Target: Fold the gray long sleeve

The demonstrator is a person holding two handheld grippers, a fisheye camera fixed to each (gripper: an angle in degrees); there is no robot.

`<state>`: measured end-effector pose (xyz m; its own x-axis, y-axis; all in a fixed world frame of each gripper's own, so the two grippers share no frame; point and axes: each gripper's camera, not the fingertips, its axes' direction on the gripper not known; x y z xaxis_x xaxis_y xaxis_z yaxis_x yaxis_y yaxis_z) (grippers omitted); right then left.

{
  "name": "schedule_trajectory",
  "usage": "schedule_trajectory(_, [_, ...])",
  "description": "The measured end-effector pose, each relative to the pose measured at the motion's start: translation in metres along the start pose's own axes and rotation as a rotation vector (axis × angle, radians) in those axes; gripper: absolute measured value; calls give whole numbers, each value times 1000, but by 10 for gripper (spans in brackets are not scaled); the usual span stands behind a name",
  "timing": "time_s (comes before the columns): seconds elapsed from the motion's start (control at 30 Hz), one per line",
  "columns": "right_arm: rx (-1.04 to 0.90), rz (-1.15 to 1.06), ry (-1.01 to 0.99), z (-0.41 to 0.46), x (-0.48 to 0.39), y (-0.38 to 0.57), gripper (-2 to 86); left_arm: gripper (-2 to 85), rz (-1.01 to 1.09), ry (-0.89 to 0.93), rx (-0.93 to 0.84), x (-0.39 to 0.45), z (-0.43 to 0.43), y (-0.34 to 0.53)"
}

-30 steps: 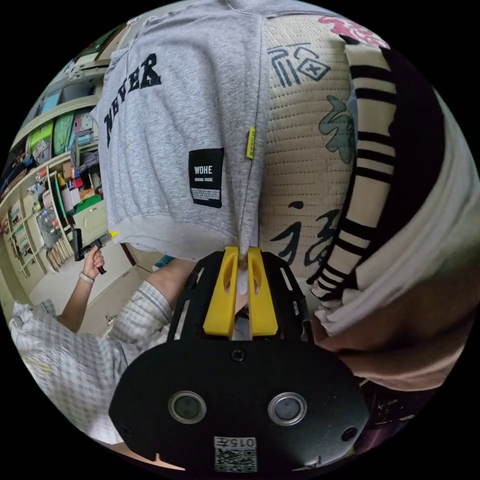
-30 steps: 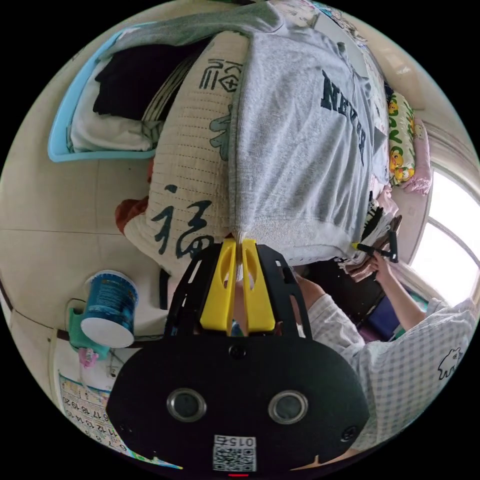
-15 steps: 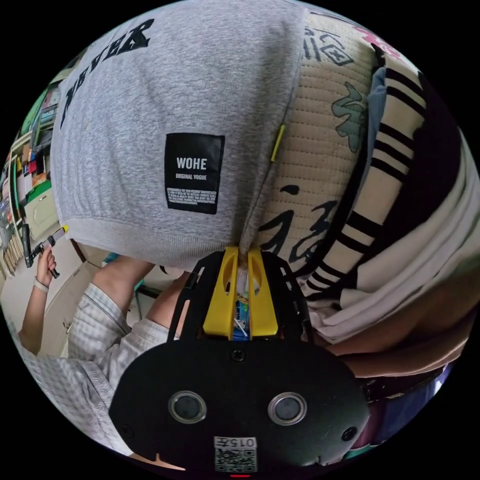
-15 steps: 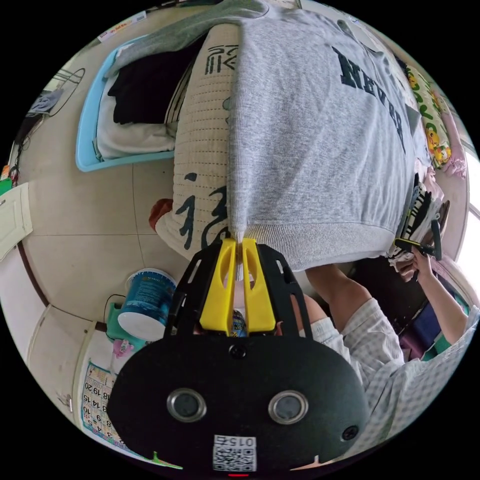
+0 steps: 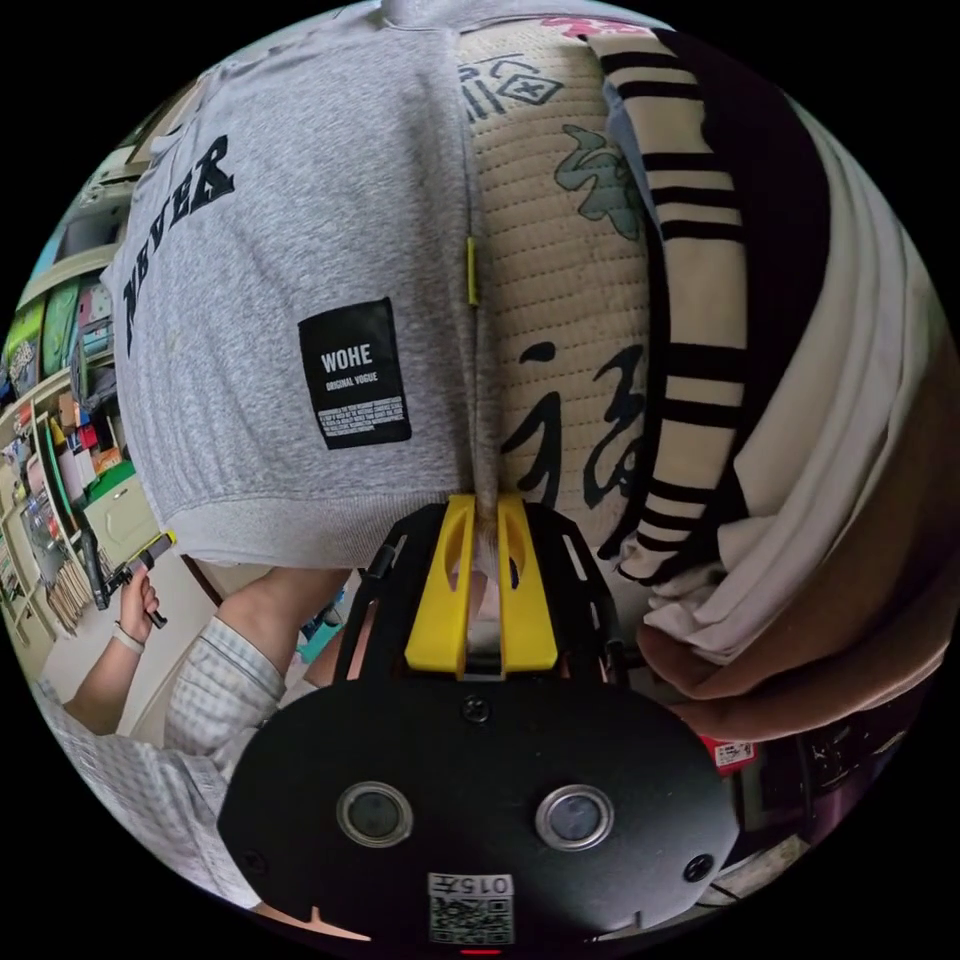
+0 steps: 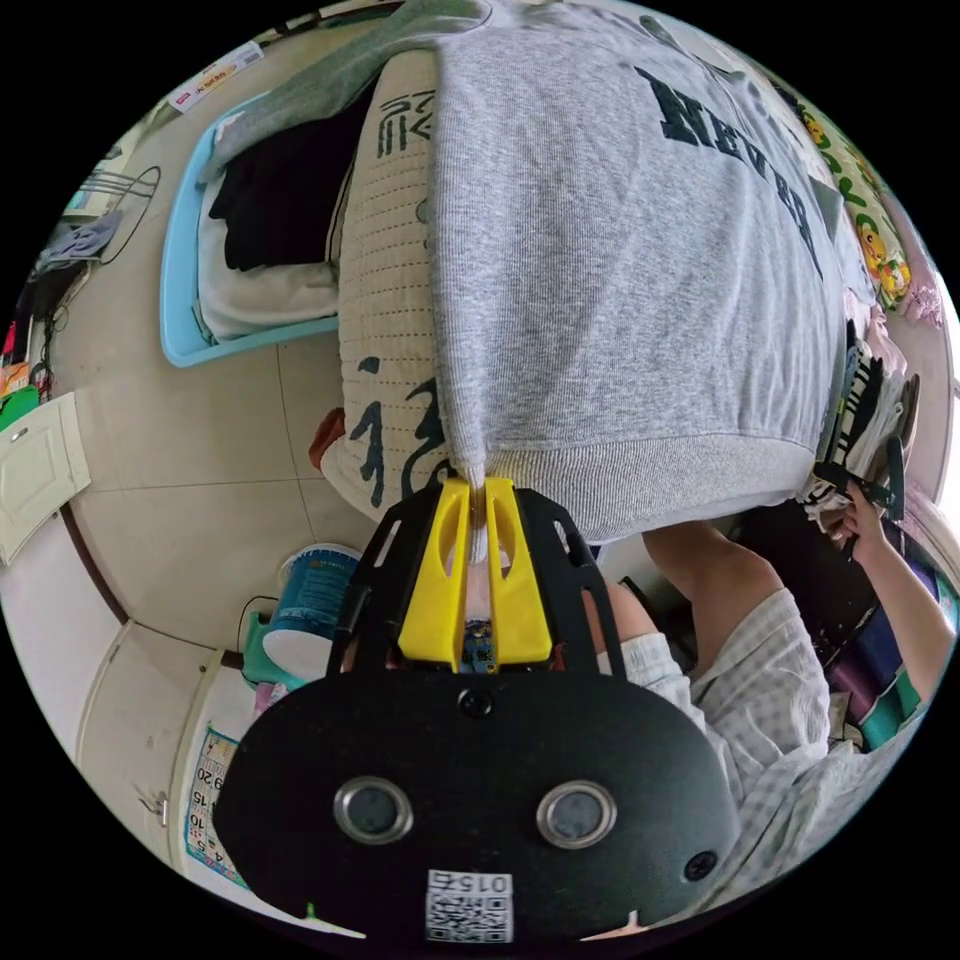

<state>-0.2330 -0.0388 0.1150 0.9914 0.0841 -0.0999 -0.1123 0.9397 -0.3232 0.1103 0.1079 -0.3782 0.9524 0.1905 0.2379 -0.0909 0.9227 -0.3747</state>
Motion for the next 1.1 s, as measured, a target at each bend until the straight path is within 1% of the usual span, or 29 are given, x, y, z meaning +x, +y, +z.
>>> schedule_trajectory(0.07, [5, -41, -11, -8, 11, 10, 30, 10, -8, 9, 19, -9, -9, 10])
schedule_trajectory(0.27, [-49, -111, 2, -43, 44, 38, 27, 12, -37, -53, 35, -25, -49, 37])
schedule_trajectory(0.37, [-75, -163, 28, -65, 58, 54, 28, 16, -87, -57, 8, -36, -72, 44])
schedule_trajectory(0.43, [-86, -208, 82, -86, 69, 70, 33, 24, -98, -93, 3, -39, -93, 52])
schedule_trajectory(0.5, [-93, -227, 90, -105, 81, 83, 39, 34, -89, -133, 6, -39, -111, 60])
schedule_trajectory(0.6, [-98, -227, 52, -138, 104, 104, 43, 61, -75, -203, 16, -37, -147, 73])
schedule_trajectory(0.77, [-96, -226, -13, -192, 139, 136, 49, 68, -118, -231, 21, -44, -208, 102])
schedule_trajectory(0.87, [21, -157, 22, -239, 172, 147, 51, 65, -174, -313, 50, -57, -258, 119])
schedule_trajectory(0.93, [139, -31, 61, -281, 215, 145, 48, 60, -210, -398, 126, -65, -311, 126])
schedule_trajectory(0.97, [165, 14, 73, -291, 228, 143, 47, 59, -213, -417, 152, -66, -326, 126])
schedule_trajectory(1.03, [257, 213, 118, -328, 288, 130, 47, 58, -221, -476, 301, -61, -393, 116])
schedule_trajectory(1.07, [279, 262, 130, -337, 305, 125, 48, 58, -215, -486, 349, -57, -412, 112])
schedule_trajectory(1.1, [322, 357, 165, -354, 339, 115, 51, 58, -205, -502, 450, -46, -449, 102])
